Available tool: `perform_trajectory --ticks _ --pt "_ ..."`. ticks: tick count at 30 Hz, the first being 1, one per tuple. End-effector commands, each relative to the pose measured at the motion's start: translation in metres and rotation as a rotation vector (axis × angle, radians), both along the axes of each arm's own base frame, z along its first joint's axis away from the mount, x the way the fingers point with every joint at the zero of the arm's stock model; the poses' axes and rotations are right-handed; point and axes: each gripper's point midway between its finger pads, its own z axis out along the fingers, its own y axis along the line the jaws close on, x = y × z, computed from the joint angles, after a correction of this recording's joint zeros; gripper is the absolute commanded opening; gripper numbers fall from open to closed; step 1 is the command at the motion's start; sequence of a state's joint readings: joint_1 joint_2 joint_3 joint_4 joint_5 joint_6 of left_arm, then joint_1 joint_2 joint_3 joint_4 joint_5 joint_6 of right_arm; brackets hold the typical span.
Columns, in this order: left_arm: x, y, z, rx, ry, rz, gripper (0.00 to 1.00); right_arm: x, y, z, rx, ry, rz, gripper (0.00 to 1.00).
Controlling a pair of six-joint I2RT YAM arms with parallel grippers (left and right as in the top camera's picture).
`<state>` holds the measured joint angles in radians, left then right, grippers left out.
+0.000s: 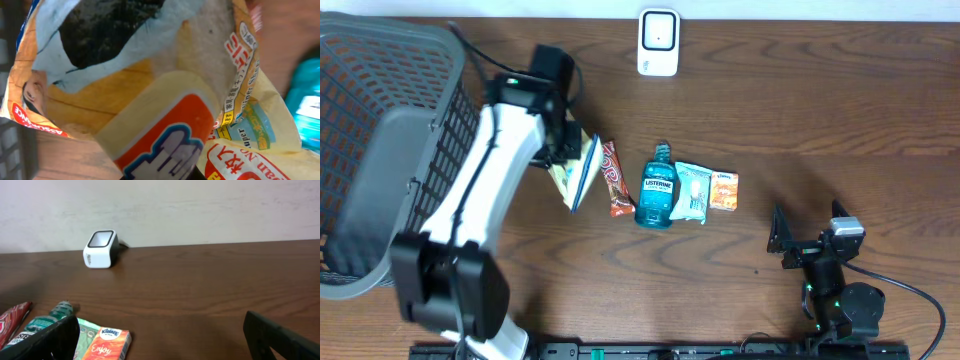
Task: Scan the item barcode
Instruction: 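Carry the yellow snack bag out and lay it left of the chocolate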
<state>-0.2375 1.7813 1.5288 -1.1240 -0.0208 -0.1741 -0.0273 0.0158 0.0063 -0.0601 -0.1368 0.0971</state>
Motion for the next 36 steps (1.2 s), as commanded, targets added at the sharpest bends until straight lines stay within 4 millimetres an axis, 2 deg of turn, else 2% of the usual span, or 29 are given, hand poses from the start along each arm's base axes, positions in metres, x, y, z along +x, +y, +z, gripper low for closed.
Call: perform_trajectory --ticks 1,3,7,13,19,28,30,33,34,35,36 --pt "-0.006 0.007 -0.027 0.078 0.062 -0.024 0.08 0.0 0.001 -0.001 -0.009 0.0 0.005 0.99" --pt "-0.009 0.012 -0.042 0.11 0.091 0.0 0.07 0.0 0.001 -0.001 -0.009 0.0 0.005 0.99" --pt "-0.009 0.008 -0.061 0.102 0.091 -0.009 0.07 0.0 0.001 -0.001 -0.009 0.0 0.005 0.99" --pt "-0.007 -0.016 -0.083 0.081 0.037 -0.067 0.07 0.0 0.001 -0.001 -0.009 0.0 0.005 0.99" --pt "-0.011 -0.051 -0.103 0.065 -0.021 -0.168 0.07 0.0 0.001 -0.001 -0.009 0.0 0.005 0.99" --pt "-0.016 -0.109 -0.104 0.036 -0.107 -0.346 0.08 0.0 0.001 -0.001 -0.009 0.0 0.005 0.99" --pt "-0.017 -0.118 -0.103 0.032 -0.123 -0.379 0.08 0.0 0.001 -0.001 -0.009 0.0 0.005 0.99" --pt "-0.014 -0.118 -0.101 0.075 -0.149 -0.387 0.08 0.0 0.001 -0.001 -0.009 0.0 0.005 0.99" --pt "-0.012 -0.114 -0.1 0.102 -0.161 -0.384 0.13 0.0 0.001 -0.001 -0.009 0.0 0.005 0.99" --pt "-0.01 -0.111 -0.098 0.124 -0.169 -0.379 0.27 0.0 0.001 -0.001 -0.009 0.0 0.005 0.99" --pt "-0.008 -0.107 -0.094 0.144 -0.181 -0.375 0.55 0.0 0.001 -0.001 -0.009 0.0 0.005 0.99"
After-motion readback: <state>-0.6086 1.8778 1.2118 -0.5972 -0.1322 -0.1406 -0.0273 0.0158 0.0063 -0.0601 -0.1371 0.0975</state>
